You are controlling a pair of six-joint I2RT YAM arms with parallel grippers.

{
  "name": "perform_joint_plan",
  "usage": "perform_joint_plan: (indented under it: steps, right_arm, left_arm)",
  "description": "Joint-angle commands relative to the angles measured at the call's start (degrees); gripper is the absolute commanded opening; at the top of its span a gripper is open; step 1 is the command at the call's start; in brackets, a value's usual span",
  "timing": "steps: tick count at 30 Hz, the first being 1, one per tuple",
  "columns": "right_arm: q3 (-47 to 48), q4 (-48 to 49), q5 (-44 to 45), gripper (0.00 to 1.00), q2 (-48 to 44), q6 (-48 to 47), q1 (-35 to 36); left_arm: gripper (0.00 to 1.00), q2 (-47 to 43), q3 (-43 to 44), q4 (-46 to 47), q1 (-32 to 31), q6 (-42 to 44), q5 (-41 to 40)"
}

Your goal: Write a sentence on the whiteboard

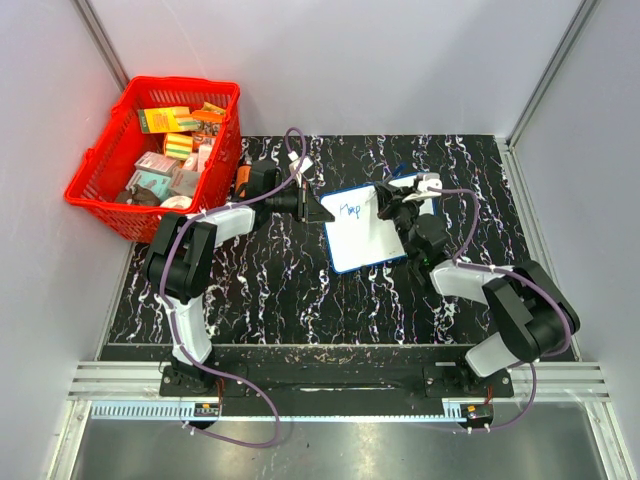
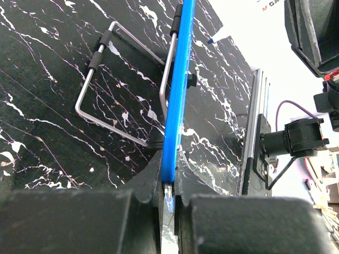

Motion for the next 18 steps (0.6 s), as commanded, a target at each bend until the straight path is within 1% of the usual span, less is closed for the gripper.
perform_joint_plan:
  steps: [1,18]
  right_arm:
    - [2.85,1.65,-1.50,0.00,1.37,0.68,-0.25]
    - [3.47,1.65,-1.59,0.00,5.24,1.82,-0.25]
  left_arm:
    - [0.00,-0.22,-0.84,-3.58,-0.60,6.40,-5.62]
    - [0.00,-0.30,-1.01,-3.49,-0.60,6.40,-5.54]
